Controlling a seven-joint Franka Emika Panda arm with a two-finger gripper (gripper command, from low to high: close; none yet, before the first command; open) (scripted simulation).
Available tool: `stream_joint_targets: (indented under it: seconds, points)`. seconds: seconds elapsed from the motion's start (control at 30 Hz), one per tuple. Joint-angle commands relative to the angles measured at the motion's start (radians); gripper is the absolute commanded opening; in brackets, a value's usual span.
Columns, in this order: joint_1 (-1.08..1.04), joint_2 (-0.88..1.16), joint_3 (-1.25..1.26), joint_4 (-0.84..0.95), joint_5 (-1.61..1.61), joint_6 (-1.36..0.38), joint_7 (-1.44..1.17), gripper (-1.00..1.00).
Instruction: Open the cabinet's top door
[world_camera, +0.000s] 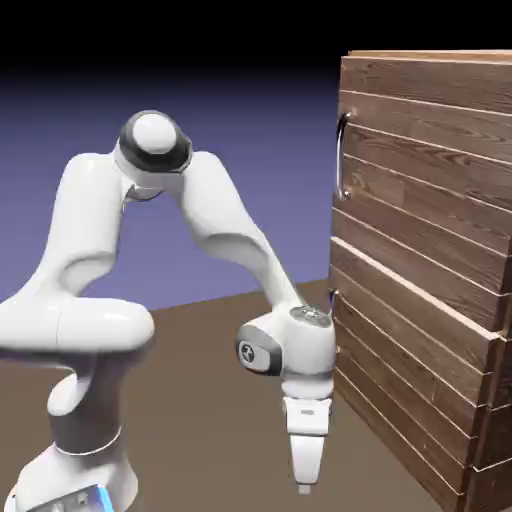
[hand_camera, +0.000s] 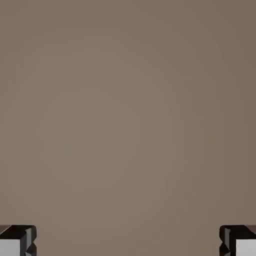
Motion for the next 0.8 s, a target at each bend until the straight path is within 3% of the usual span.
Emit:
stream_joint_targets:
  seconds: [0.0,0.77]
  points:
    - [0.031,0.036,-0.033,0.003,0.034,-0.011,-0.015,1.0]
    - [0.744,0.871,-0.799,0.081,0.819,-0.269,-0.357,1.0]
